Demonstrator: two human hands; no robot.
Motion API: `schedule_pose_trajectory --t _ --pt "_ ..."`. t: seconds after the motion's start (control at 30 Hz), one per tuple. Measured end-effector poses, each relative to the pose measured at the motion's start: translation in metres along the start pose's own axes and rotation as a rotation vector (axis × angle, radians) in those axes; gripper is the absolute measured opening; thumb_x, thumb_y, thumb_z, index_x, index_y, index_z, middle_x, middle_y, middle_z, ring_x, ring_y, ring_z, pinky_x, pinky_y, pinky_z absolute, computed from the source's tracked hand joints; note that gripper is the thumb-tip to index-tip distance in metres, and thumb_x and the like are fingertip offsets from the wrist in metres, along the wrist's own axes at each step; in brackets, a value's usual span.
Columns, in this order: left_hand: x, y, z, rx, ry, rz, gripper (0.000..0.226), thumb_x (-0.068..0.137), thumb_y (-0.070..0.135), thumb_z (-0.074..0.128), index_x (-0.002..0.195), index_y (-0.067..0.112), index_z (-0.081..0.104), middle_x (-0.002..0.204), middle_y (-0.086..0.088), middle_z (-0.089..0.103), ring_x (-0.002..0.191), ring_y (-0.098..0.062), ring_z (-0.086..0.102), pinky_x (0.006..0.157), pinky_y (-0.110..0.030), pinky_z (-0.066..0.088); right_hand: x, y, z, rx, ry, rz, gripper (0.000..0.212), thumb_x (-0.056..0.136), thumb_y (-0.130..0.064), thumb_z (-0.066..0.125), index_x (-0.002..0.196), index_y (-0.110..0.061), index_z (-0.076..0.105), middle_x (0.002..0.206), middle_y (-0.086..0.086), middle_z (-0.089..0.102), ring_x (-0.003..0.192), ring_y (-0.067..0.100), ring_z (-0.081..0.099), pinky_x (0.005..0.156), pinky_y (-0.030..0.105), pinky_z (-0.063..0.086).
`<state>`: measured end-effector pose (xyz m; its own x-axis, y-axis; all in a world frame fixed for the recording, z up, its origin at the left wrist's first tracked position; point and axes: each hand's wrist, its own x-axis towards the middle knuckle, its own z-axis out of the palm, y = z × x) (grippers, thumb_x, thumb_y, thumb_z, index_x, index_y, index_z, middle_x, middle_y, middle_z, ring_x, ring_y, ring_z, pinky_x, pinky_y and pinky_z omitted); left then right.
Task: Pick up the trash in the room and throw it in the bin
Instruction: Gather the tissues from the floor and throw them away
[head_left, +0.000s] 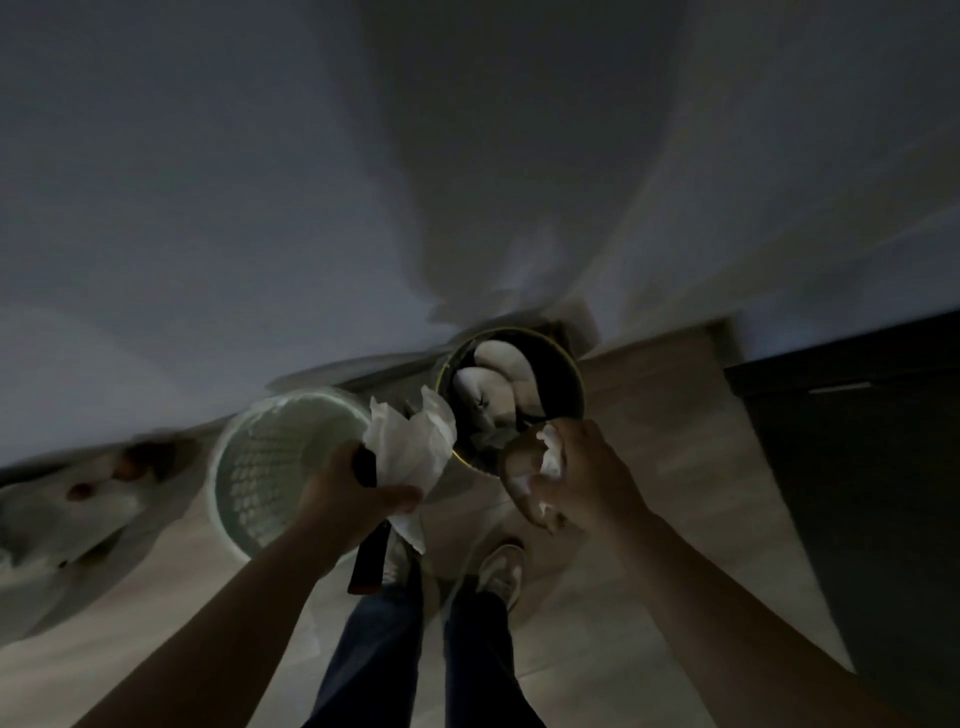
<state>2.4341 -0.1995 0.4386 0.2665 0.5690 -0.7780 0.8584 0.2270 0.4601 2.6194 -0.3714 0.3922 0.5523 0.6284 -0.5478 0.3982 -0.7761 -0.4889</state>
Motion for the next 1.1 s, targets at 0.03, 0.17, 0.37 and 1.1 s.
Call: schedule_pose_trajectory --t 0.03,0.17,0.37,1.1 --pt "0.010 -0.006 0.003 -0.008 -0.004 -0.004 0.048 0.062 0.016 0.086 0.101 0.016 0.057 0.091 -0.007 0.066 0.082 -0.023 0.064 0.073 -0.040 0.056 0.012 0.002 0.008 -0.002 0.000 0.005 0.059 0.072 -0.036 0.075 0.124 -0.022 0.051 0.124 0.003 0.047 0.108 0.026 0.055 0.083 0.036 0.048" --pt "0.041 -0.020 0.013 -0.001 -0.009 -0.001 0.049 0.063 0.016 0.086 0.102 0.015 0.057 0.090 -0.006 0.065 0.081 -0.022 0.064 0.067 -0.034 0.053 0.052 0.009 0.034 -0.005 0.010 0.017 0.062 0.070 -0.039 0.077 0.123 -0.025 0.048 0.125 0.002 0.046 0.110 0.025 0.053 0.084 0.037 0.049" --pt "0.073 -0.023 0.019 0.044 -0.015 0.016 0.052 0.061 0.016 0.086 0.103 0.015 0.056 0.091 -0.006 0.065 0.083 -0.023 0.064 0.078 -0.043 0.056 0.081 0.017 0.047 -0.075 0.006 0.076 0.095 0.072 -0.038 0.079 0.149 -0.023 0.025 0.156 0.011 0.017 0.141 0.031 0.023 0.105 0.044 0.039" --pt "0.159 0.045 0.125 0.251 -0.220 0.191 0.093 0.050 0.043 0.084 0.128 0.012 0.043 0.117 -0.005 0.056 0.104 -0.028 0.059 0.072 -0.038 0.055 0.046 0.072 0.030 0.094 -0.050 0.237 0.047 0.085 -0.022 0.065 0.130 -0.017 0.053 0.121 0.007 0.062 0.110 0.023 0.059 0.088 0.028 0.047"
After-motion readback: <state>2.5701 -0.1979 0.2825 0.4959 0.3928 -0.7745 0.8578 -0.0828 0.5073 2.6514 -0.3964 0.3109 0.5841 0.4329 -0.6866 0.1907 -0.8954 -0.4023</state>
